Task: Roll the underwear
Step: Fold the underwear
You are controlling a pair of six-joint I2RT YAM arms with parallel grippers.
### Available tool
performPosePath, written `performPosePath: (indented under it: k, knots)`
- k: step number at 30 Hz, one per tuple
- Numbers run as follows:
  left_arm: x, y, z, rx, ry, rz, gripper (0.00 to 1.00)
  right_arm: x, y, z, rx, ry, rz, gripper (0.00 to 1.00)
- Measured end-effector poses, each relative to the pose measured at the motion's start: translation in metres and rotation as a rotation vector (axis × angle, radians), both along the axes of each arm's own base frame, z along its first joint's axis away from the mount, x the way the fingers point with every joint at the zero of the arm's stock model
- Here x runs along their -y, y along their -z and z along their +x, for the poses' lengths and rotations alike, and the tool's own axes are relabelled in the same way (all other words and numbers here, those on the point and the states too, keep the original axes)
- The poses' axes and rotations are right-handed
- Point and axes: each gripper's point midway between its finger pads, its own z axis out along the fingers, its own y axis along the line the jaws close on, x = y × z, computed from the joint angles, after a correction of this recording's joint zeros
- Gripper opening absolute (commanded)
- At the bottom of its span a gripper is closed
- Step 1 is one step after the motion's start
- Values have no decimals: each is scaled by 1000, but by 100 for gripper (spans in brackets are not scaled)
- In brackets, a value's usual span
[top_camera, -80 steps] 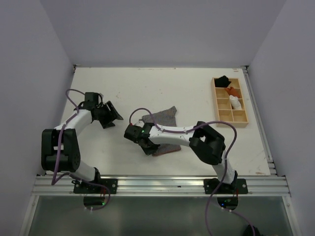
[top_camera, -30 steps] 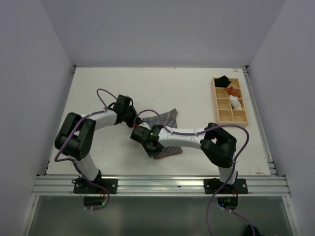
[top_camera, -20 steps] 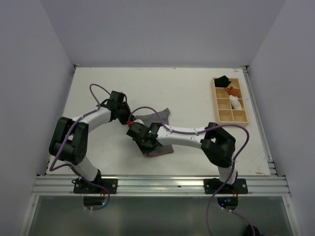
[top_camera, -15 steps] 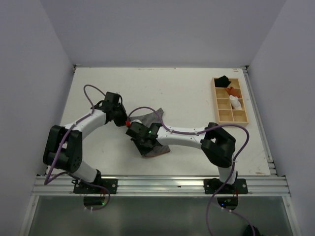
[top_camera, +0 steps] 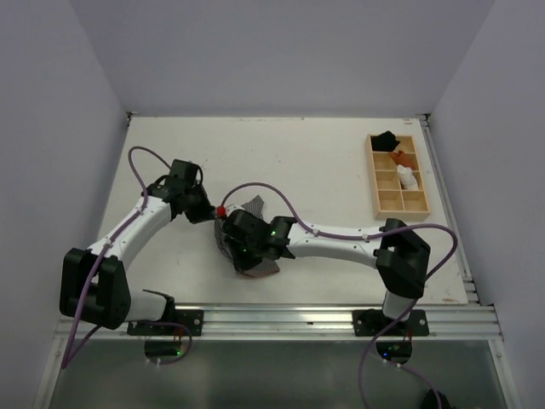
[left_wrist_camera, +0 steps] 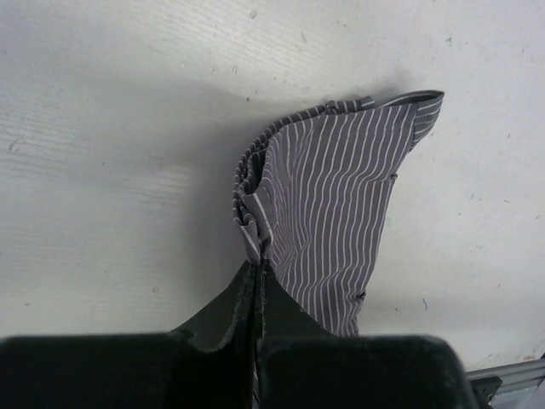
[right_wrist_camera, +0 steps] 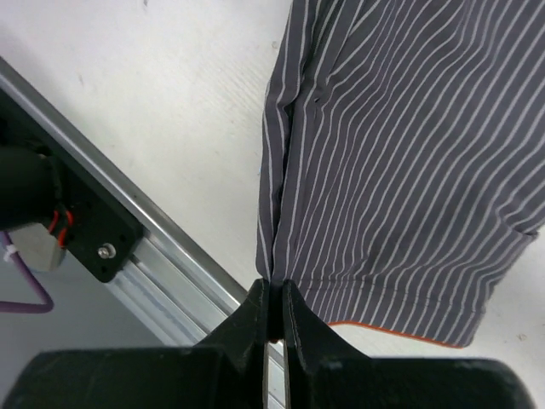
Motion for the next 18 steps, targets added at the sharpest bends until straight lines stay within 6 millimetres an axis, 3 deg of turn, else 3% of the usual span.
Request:
performPosePath:
  k: [6,13,18]
  knots:
    - [4,-10,24,8,-19,21,0,15,-14,17,-2,50,72,0]
    - [33,-6,52,-18,-2,29,0,48,13,54,-99,176,144,0]
    - [60,1,80,-39,38,82,0,53,19,60,-139,194,194,0]
